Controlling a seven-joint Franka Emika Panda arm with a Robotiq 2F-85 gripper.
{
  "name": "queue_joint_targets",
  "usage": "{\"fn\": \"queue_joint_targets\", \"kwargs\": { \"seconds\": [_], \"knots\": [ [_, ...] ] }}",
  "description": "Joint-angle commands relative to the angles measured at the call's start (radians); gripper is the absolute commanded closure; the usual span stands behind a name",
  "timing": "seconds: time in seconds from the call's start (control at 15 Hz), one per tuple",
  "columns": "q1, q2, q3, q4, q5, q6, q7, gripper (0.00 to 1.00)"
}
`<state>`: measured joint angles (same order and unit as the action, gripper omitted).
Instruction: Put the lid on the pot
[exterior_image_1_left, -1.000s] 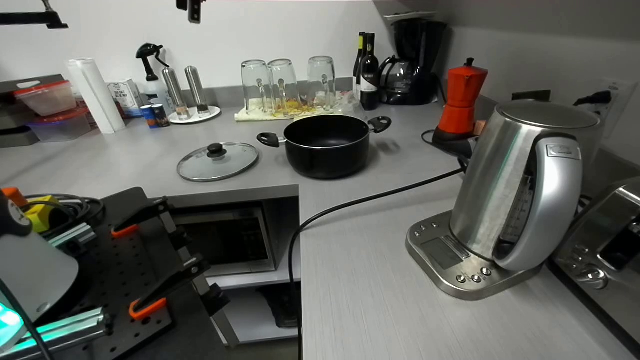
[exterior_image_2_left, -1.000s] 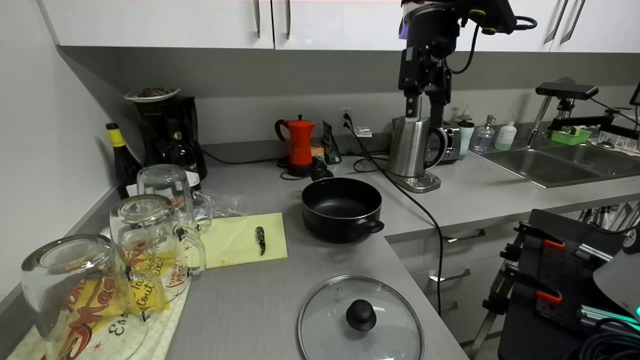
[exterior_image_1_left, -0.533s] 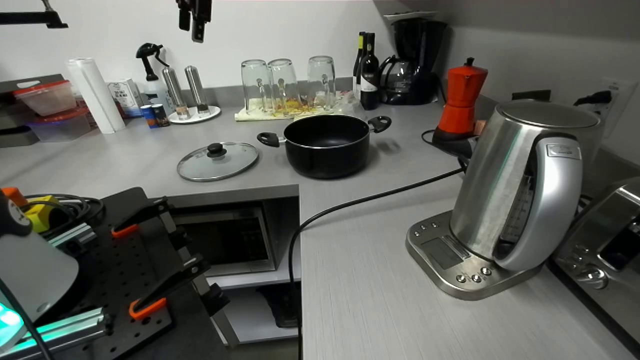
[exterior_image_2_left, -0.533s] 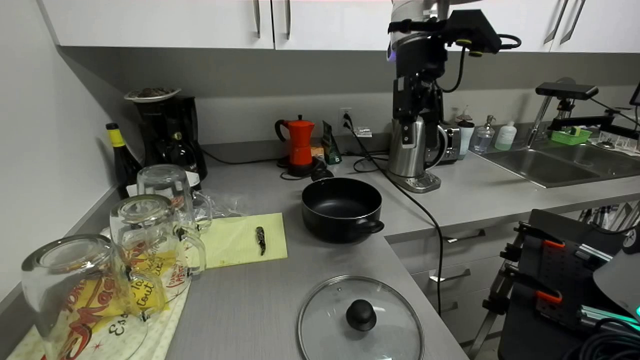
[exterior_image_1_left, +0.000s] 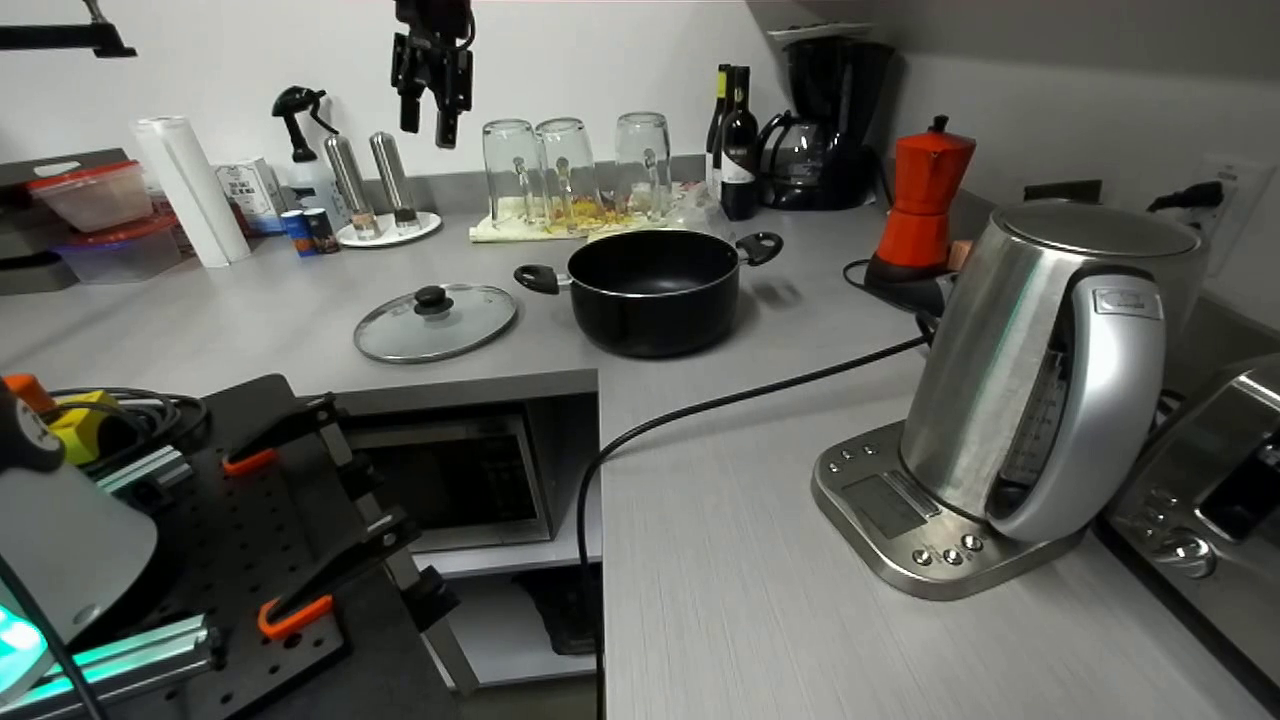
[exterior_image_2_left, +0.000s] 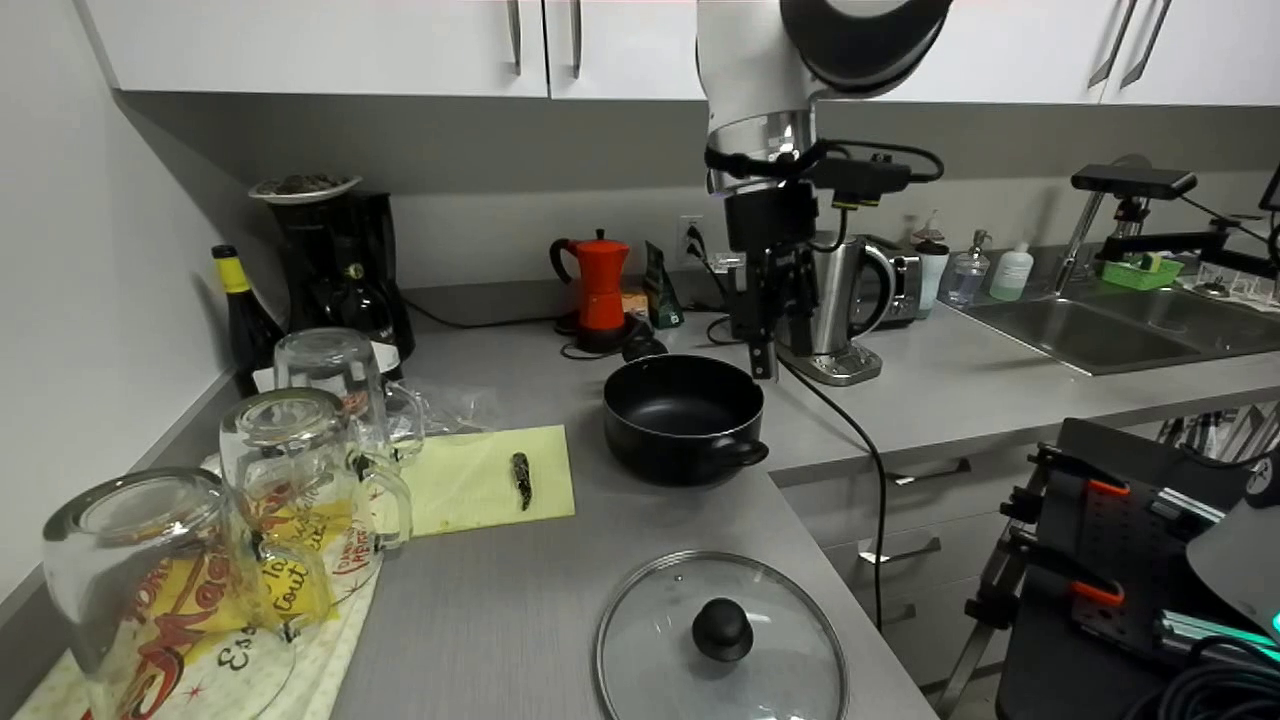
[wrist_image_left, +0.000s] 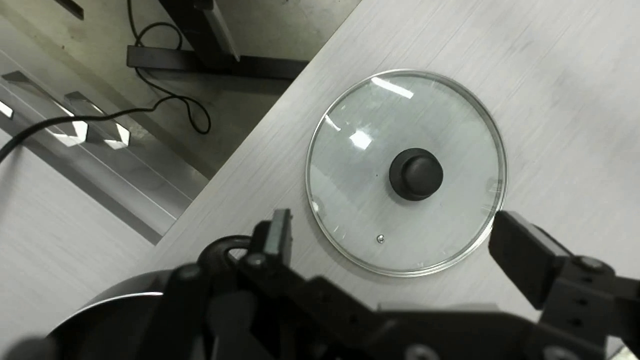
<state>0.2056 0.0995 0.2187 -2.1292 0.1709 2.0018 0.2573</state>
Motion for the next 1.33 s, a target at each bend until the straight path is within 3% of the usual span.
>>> {"fn": "queue_joint_targets", "kwargs": {
  "seconds": [0.0,1.27],
  "knots": [
    [0.026,0.116,-0.001,0.076,-0.069,0.049,-0.011,0.00],
    [0.202,0.470,-0.009,0.171,-0.272,0.291,-0.028,0.00]
  ]
}}
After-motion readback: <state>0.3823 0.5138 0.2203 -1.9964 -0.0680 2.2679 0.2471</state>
